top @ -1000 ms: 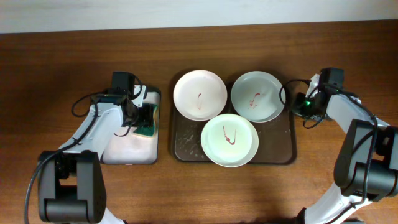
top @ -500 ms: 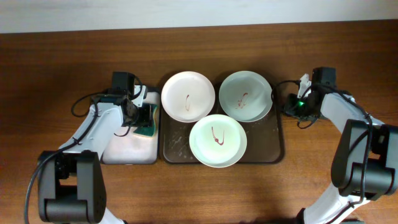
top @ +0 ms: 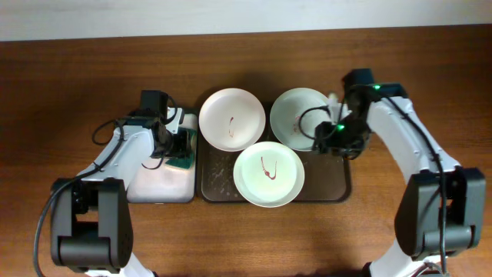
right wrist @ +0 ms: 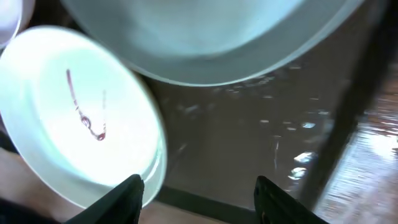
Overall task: Clean dirty plates on tray and stack at the side
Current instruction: 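Grip the rim of the white plate with the right gripper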
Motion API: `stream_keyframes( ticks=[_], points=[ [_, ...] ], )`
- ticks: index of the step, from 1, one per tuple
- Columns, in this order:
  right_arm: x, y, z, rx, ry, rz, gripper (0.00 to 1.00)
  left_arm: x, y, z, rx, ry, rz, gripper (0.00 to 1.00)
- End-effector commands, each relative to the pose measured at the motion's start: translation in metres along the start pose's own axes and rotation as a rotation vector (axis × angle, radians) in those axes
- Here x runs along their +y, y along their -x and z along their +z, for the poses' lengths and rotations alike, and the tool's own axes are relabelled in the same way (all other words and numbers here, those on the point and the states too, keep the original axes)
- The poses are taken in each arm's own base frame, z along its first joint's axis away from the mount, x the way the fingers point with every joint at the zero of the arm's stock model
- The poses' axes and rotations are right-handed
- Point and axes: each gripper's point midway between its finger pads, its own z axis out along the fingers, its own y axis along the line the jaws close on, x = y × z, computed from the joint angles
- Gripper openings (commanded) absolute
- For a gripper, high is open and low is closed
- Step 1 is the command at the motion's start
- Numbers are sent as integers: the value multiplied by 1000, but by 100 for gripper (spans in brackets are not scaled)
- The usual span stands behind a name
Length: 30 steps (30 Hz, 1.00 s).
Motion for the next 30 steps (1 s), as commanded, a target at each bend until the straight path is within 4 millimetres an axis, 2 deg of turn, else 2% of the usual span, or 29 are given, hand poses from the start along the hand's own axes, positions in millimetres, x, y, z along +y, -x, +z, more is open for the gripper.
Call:
stream_keyframes(
  ticks=[1, 4, 6, 8, 12, 16, 20, 21, 22, 23, 24, 25, 28, 30],
  points=[
    [14, -17, 21, 43, -8, -57, 58, 0, -2, 5, 13, -11, -3, 45],
    [12, -26, 40, 55, -35, -10, 56, 0, -11, 12, 23, -11, -4, 44],
    [12, -25, 44, 46, -32, -13, 56, 1, -17, 16, 34, -10, -6, 44],
    [11, -26, 44, 48, -32, -12, 54, 1, -17, 17, 32, -10, -6, 37],
    [10, -30, 47, 60, -34, -8, 54, 1, -17, 17, 32, -11, -6, 2],
    [10, -30, 47, 61, -34, -9, 54, 1, -12, 13, 23, -10, -5, 0],
    [10, -30, 47, 61, -34, -9, 54, -2, 12, -12, -50, -11, 4, 0],
    [10, -30, 47, 61, -34, -9, 54, -3, 17, -18, -70, -12, 7, 0],
    [10, -30, 47, 60, -34, -9, 54, -3, 16, -19, -69, -12, 7, 26],
    [10, -30, 47, 61, -34, -9, 54, -3, 13, -19, -59, -11, 6, 68],
    [10, -30, 47, 61, -34, -9, 54, -3, 13, -19, -55, -12, 5, 81],
    [10, -30, 47, 61, -34, -9, 54, -3, 13, -19, -56, -12, 5, 82],
    [10, -30, 47, 60, -35, -9, 54, -4, 13, -19, -58, -16, 6, 61],
    [10, -30, 47, 60, -35, -9, 54, -5, 15, -23, -70, -16, 8, 53]
  ],
)
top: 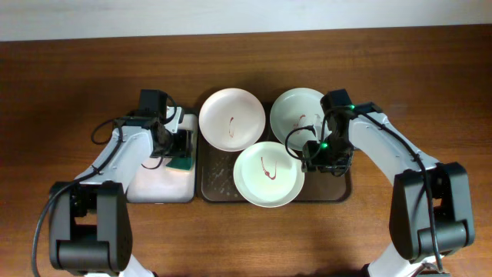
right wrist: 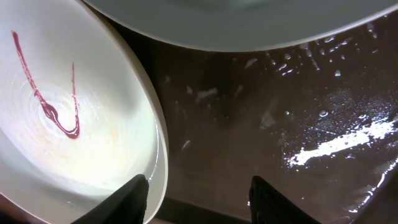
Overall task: Clean dirty plates on tray and stack at the side
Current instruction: 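Grip the rim of the white plate with the right gripper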
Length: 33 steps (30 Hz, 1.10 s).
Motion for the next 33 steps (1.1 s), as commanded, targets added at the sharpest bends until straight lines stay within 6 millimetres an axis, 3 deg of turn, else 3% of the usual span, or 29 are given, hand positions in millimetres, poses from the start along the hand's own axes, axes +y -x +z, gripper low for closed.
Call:
stream_keyframes(
  ticks=[1, 4, 6, 9, 12, 20, 25, 29, 31, 33],
  points=[
    [0, -1, -1, -6, -12, 0, 54, -4, 16, -22, -73, -11, 12, 52],
    [0, 1, -1, -12, -11, -1, 54, -6, 20, -32, -100, -11, 15, 46],
    [0, 1, -1, -11, -11, -1, 54, -8, 16, -29, -87, -14, 21, 47],
    [0, 1, -1, -11, -11, -1, 54, -13, 3, -16, -42, -10, 36, 47],
    [0, 0, -1, -10, -11, -1, 54, -5, -10, -1, 3, 24, 31, 47],
    [0, 1, -1, -10, -11, -1, 54, -3, -11, 3, 10, 36, 30, 44],
    [0, 1, -1, -10, -11, -1, 54, 0, -24, 24, 78, 38, 24, 42],
    [0, 0, -1, -7, -12, 0, 54, 2, -26, 36, 92, 38, 22, 20],
    [0, 0, -1, -7, -12, 0, 54, 2, -27, 38, 98, 38, 22, 2],
    [0, 0, -1, -7, -12, 0, 54, 2, -28, 38, 101, 38, 21, 0]
  ],
)
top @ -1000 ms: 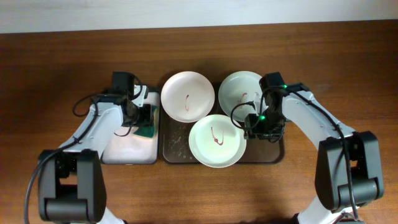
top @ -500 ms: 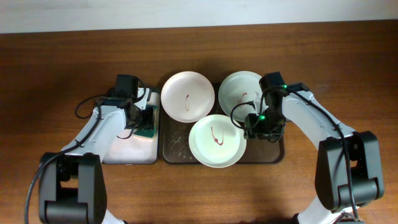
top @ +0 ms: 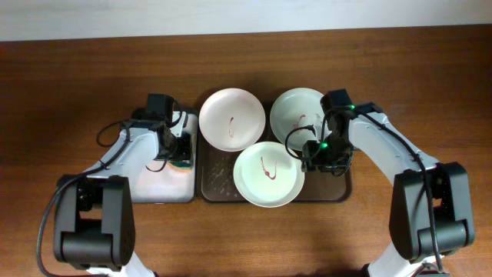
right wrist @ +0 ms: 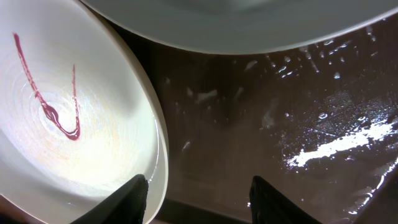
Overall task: Clean dirty plates on tray and stack at the side
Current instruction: 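Grip the rim of the white plate with the right gripper, then lift the sponge with the left gripper and carry it toward the white plate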
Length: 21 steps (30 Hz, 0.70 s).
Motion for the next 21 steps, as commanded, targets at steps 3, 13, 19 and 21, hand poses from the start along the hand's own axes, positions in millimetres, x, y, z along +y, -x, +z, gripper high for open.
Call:
stream_keyframes(
  ticks=[3, 13, 19, 21],
  points=[
    [0, -2, -1, 0, -12, 1, 54, 1, -14, 3, 75, 5, -4, 0],
    [0, 0, -1, -9, -12, -5, 54, 18, 45, -98, -238, 134, -31, 0],
    [0, 1, -1, -14, -11, -6, 54, 20, 46, -103, -258, 137, -133, 0],
    [0, 3, -1, -19, -10, -8, 54, 25, 48, -107, -276, 166, -145, 0]
  ],
)
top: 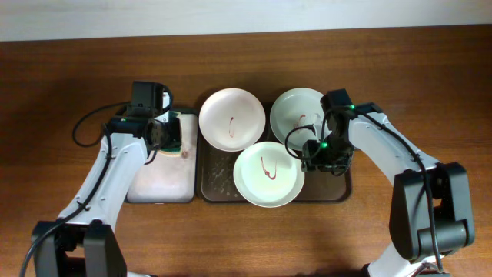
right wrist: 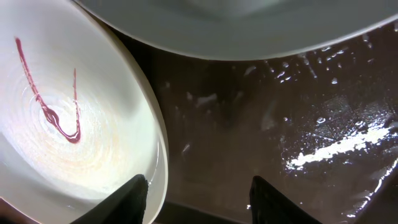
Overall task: Clean dirty plates on tray and stack at the side
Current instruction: 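Lift the sponge with the left gripper and carry it toward the white plate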
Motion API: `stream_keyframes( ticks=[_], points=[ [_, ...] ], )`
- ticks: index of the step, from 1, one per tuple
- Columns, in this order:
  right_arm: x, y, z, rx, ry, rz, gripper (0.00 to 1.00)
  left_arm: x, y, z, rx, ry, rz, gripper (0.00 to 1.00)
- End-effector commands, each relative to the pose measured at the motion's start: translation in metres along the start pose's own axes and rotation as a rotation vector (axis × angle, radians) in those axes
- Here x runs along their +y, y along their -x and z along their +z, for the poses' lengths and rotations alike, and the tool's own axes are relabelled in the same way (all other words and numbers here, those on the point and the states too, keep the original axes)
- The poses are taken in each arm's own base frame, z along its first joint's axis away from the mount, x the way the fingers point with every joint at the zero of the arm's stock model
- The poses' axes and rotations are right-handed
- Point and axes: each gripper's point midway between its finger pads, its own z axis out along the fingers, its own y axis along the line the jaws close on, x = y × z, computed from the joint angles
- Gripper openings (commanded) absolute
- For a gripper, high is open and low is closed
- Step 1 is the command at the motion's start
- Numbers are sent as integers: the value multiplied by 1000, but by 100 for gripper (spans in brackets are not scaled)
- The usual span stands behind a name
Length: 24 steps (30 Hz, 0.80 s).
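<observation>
Three white plates with red streaks lie on the brown tray (top: 219,185): back left (top: 232,118), back right (top: 300,115) and front (top: 268,174). My right gripper (right wrist: 202,202) is open low over the tray, at the right rim of the front plate (right wrist: 68,118). Its left finger (right wrist: 134,199) is over that rim and its right finger (right wrist: 273,199) over wet tray. The back right plate (right wrist: 236,25) overhangs above. My left gripper (top: 163,132) hangs over the back of the white mat, seemingly shut on the green sponge (top: 176,135).
The white mat (top: 157,185) lies left of the tray on the wooden table (top: 77,69). Water drops and smears cover the tray floor (right wrist: 298,124). The back wall runs along the far table edge.
My left arm has swung back and to the left, and the sponge has gone from lying on the mat's right side to up at the gripper. The right gripper has not moved.
At first my right gripper was open by the back right plate and my left gripper was down at the sponge on the mat. The right gripper then stood open at the front plate's right rim and has stayed. The left gripper now has the sponge farther back.
</observation>
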Motion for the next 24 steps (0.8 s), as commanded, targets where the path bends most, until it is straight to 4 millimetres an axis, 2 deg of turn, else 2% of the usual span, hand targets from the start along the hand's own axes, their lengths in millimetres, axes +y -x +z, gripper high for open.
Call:
stream_keyframes(
  ticks=[1, 5, 7, 12, 24],
  points=[
    [1, 1, -1, -13, -8, -6, 54, 16, 25, -24, -114, 80, -59, 0],
    [1, 6, -1, -32, -6, -12, 55, 19, 49, -61, -262, 81, -74, 0],
    [2, 9, -1, -45, -5, -16, 54, 17, 50, -71, -286, 95, -67, 0],
    [2, 11, -1, -50, -3, -21, 54, 6, 50, -80, -319, 229, 1, 0],
    [2, 10, -1, -50, -3, -20, 54, 4, 49, -80, -319, 227, 6, 0]
  ],
)
